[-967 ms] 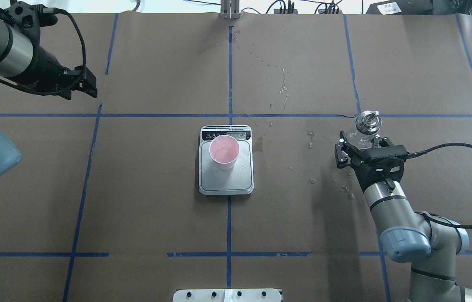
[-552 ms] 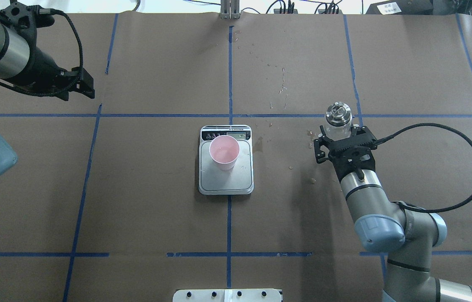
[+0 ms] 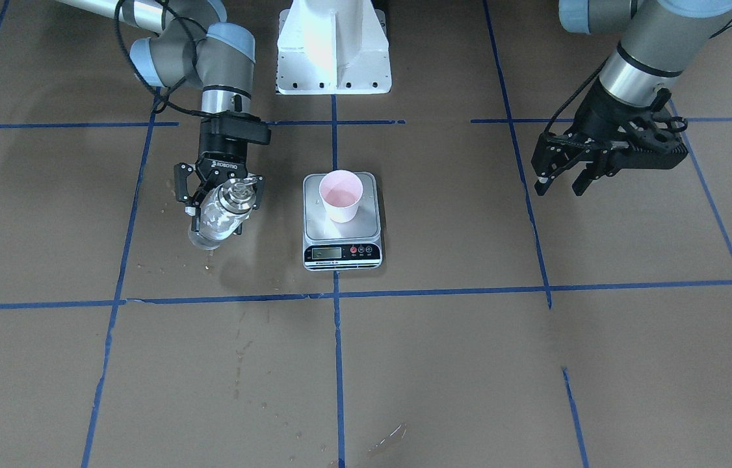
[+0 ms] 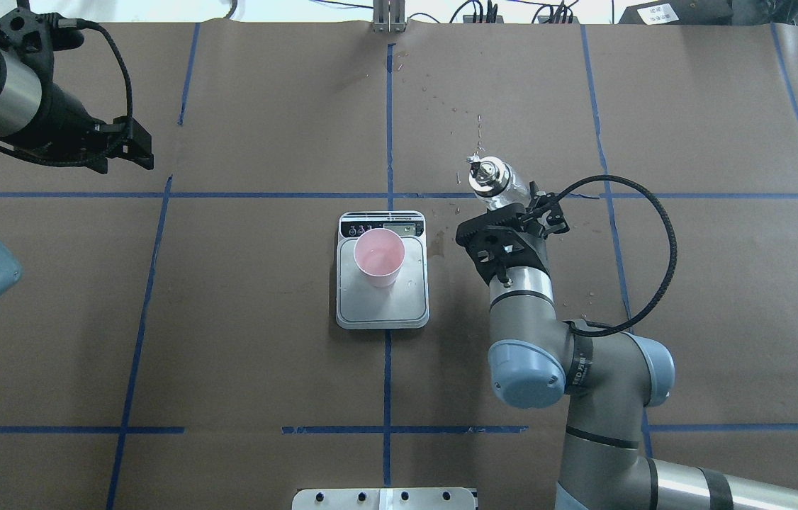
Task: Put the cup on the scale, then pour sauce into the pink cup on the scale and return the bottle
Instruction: 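Carry the bottle with the right gripper toward the pink cup on the scale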
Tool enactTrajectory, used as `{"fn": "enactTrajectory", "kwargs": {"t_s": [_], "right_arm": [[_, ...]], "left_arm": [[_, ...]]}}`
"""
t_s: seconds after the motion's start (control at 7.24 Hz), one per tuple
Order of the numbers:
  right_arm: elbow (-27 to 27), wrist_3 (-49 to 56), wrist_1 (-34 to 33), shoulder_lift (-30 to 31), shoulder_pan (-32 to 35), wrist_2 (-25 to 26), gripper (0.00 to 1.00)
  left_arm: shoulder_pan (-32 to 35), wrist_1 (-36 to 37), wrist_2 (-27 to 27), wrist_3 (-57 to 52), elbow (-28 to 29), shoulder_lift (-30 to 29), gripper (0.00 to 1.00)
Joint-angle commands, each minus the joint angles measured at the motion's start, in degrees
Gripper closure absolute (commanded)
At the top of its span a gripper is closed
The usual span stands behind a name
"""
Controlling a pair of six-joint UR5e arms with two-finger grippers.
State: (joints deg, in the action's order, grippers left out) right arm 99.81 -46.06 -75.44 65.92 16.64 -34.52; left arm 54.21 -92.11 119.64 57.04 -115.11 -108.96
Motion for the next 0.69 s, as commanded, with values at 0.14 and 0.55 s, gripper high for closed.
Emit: {"fn": "enactTrajectory", "kwargs": {"t_s": [0.14, 0.55], "right_arm": [[-0.31, 11.66, -4.88, -2.99, -0.55, 5.23, 1.00], [-1.89, 19.76, -6.38, -2.46, -5.02, 19.59, 1.00]], "left_arm": [[0.19, -0.09, 0.07, 0.00, -2.30, 1.91, 0.30], [0.10, 0.00, 0.16, 0.00, -2.40, 1.91, 0.28]]}}
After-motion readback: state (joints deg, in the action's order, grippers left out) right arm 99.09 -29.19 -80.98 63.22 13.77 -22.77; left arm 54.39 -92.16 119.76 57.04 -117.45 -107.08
